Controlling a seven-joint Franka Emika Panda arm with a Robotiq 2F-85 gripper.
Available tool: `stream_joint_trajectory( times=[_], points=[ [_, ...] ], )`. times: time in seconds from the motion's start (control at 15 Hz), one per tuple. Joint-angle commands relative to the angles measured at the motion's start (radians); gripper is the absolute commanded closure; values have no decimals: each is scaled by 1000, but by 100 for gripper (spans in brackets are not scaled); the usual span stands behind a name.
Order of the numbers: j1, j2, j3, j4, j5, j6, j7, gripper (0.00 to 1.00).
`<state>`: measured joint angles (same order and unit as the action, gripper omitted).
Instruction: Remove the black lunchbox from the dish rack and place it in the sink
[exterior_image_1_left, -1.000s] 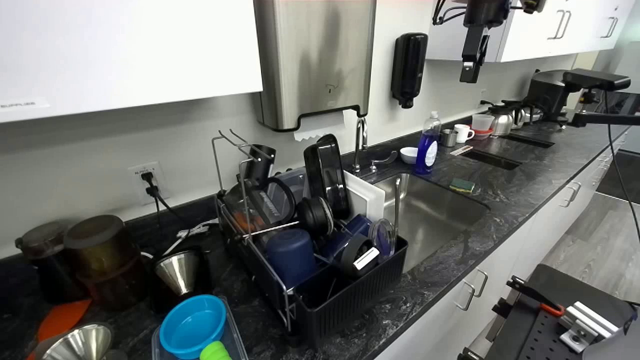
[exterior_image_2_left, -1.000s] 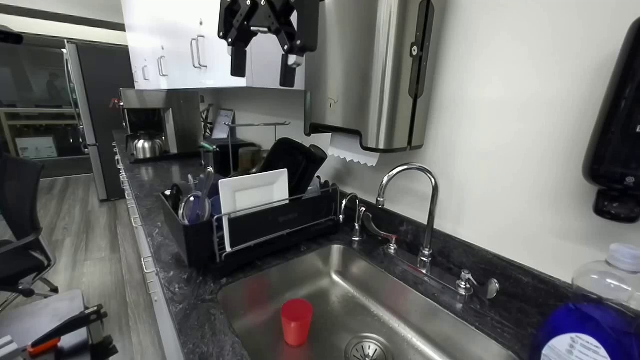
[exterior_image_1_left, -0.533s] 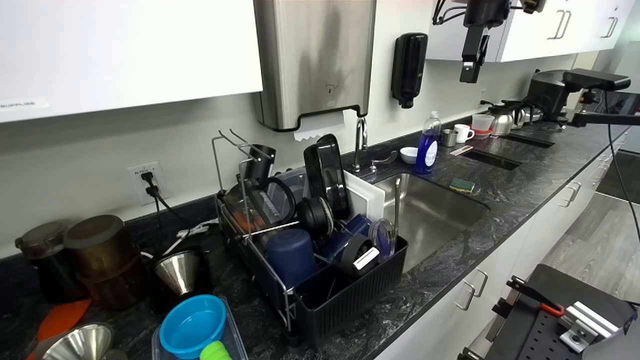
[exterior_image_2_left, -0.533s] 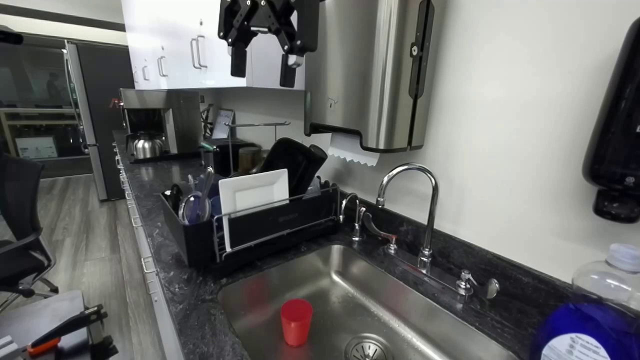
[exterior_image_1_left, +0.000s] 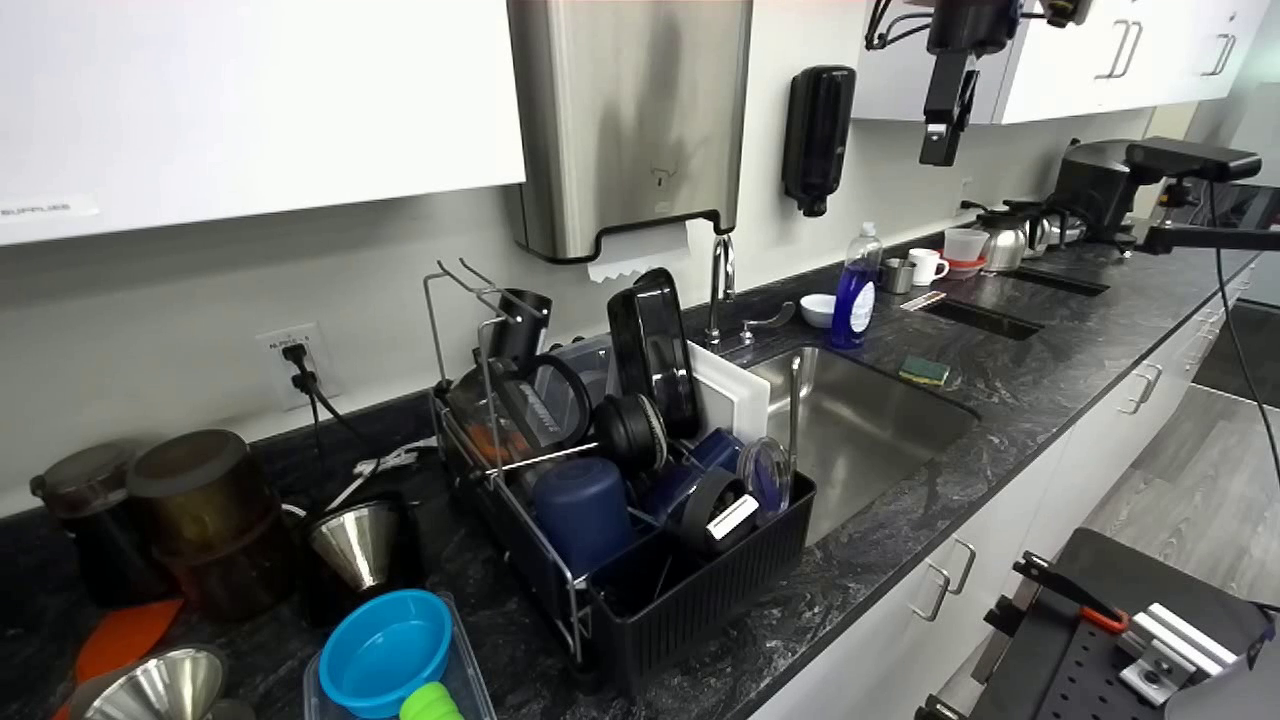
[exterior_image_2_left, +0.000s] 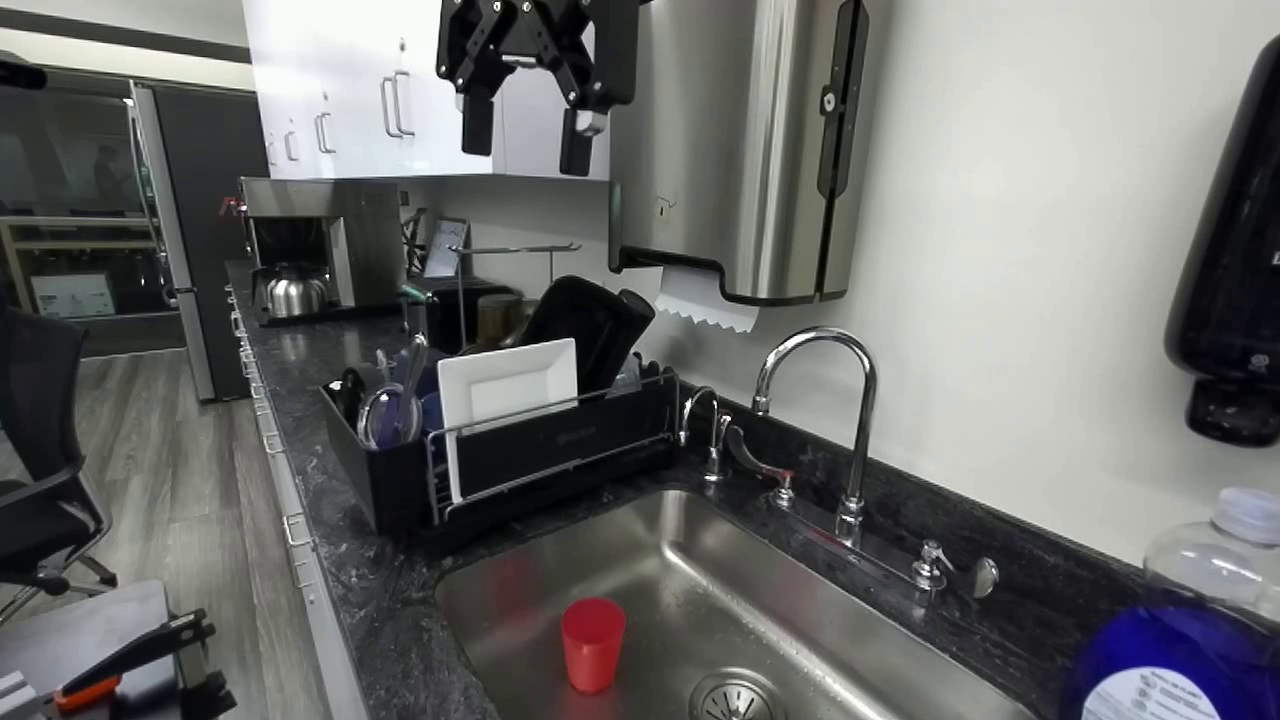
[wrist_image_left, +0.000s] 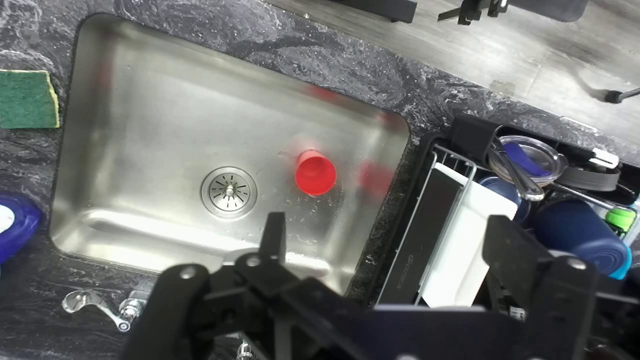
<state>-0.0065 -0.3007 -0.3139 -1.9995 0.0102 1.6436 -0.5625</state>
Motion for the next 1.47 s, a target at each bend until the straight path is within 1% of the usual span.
stream_joint_trajectory(
  times=[0.0, 0.47, 0.6, 0.87, 1.4],
  points=[
    [-33, 4, 28, 3, 9, -3, -8, 0],
    [-33, 4, 28, 3, 9, -3, -8, 0],
    [-26, 18, 21, 3, 51, -6, -30, 0],
    [-20, 42, 30, -2, 140, 3, -44, 0],
    [-51, 111, 31, -28, 268, 32, -79, 0]
  ],
)
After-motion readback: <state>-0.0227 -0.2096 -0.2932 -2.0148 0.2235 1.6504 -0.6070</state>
